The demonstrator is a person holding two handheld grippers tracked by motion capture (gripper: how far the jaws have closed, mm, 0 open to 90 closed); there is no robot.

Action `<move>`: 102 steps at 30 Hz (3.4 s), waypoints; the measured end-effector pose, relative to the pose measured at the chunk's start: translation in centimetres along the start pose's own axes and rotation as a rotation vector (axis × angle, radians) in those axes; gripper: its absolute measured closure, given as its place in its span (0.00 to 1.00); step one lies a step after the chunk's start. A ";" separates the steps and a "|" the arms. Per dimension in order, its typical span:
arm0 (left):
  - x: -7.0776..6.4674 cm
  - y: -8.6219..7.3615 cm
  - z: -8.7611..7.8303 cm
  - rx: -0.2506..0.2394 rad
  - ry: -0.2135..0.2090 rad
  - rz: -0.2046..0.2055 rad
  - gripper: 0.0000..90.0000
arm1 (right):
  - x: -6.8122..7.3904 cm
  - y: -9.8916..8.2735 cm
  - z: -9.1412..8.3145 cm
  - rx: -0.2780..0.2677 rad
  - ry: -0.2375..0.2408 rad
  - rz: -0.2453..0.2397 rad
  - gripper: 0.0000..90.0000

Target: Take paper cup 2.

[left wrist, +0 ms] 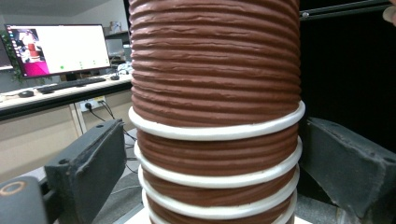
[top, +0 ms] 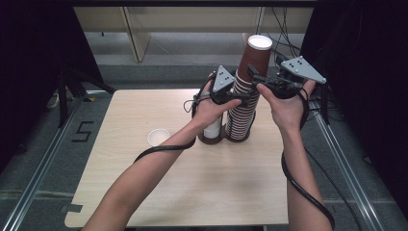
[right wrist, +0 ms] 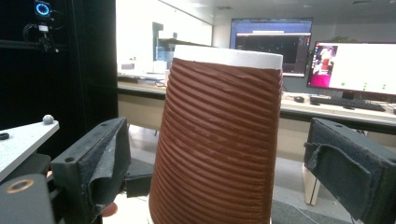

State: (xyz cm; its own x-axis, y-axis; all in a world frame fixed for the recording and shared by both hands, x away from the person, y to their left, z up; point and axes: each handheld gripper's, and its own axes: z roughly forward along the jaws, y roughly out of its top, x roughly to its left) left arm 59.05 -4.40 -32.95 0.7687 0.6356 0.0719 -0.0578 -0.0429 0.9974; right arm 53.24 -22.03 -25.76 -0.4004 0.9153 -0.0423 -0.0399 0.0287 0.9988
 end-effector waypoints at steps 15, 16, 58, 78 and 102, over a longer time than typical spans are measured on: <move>0.2 0.0 0.9 0.015 -0.021 -0.021 0.05 | -0.1 0.1 1.0 0.029 -0.003 0.011 0.08; 0.2 0.1 1.0 0.018 -0.021 -0.019 0.05 | -0.1 0.1 1.1 0.026 -0.003 0.009 0.08; -0.1 0.2 1.4 0.036 -0.027 0.007 0.03 | -0.1 0.8 4.4 0.076 -0.028 0.043 0.20; -0.1 0.2 1.4 0.044 -0.022 0.018 0.03 | -0.1 1.9 4.2 0.034 -0.034 0.063 0.23; 0.0 0.3 1.4 0.046 -0.020 0.031 0.04 | -0.3 3.4 3.4 -0.086 -0.061 0.055 0.23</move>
State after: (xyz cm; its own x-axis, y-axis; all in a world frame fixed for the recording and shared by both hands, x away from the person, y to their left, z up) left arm 59.94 -5.46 -32.64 0.7796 0.6179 0.1022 -0.0525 -0.0982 0.9938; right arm 56.29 -20.85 -22.29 -0.3474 0.9375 0.0171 -0.0991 -0.0548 0.9936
